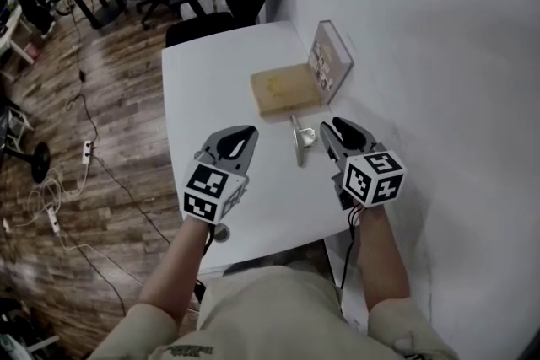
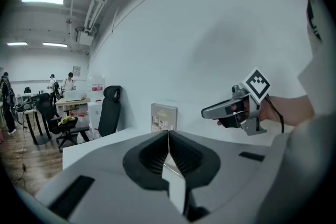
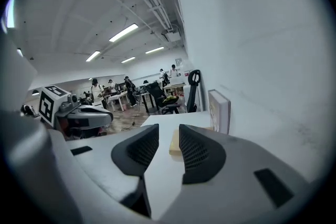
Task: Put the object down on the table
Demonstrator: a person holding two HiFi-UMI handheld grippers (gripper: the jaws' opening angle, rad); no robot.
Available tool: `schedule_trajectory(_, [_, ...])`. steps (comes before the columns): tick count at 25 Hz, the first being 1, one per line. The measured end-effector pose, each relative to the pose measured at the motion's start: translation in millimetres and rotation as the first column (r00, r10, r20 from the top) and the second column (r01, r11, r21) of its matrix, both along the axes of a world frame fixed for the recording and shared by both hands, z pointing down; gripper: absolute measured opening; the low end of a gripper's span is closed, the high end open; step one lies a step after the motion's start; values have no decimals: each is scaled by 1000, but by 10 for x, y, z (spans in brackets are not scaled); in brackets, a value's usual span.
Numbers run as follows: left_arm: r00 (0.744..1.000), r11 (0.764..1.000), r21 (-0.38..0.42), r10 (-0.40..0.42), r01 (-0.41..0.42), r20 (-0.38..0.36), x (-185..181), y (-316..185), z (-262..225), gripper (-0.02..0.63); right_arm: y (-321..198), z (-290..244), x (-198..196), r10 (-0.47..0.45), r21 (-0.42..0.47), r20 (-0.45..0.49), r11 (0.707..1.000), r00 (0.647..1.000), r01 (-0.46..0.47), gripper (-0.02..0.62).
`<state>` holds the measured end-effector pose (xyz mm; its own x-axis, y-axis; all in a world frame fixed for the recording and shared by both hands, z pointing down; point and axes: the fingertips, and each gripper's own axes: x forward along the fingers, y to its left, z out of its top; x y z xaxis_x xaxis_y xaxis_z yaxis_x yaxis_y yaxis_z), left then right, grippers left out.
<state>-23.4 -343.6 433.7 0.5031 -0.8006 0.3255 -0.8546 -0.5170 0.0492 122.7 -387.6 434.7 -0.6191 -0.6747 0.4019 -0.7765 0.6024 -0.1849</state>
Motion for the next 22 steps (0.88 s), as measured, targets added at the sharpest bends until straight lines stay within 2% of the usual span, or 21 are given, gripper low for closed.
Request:
schedule_trajectory(7, [999, 993, 114, 43, -43, -1, 116, 349, -654, 23, 582, -710, 74, -37, 136, 43, 990, 998, 31, 90])
schedule_trajectory(13, [998, 989, 133, 60, -58, -13, 176, 671, -894, 23, 1024, -1119, 177, -55, 221, 80, 975, 995, 36, 59])
schedule_trajectory(15, [998, 989, 135, 64, -62, -11, 192, 760, -957, 23, 1174, -1230, 193, -65, 249, 54, 967, 996, 49, 57])
schedule_trajectory(17, [996, 984, 162, 76, -69, -41, 261, 820, -1077, 23, 1319, -1328, 225, -73, 269, 39, 961, 997, 60, 58])
schedule_trajectory(19, [993, 978, 193, 95, -82, -63, 349, 871, -1183, 23, 1437, -1419, 282, -80, 268, 80, 962, 994, 55, 53])
schedule_trajectory(22, [991, 972, 212, 114, -99, -62, 421, 979, -1243, 23, 1573, -1497, 338, -95, 225, 199, 973, 975, 49, 37])
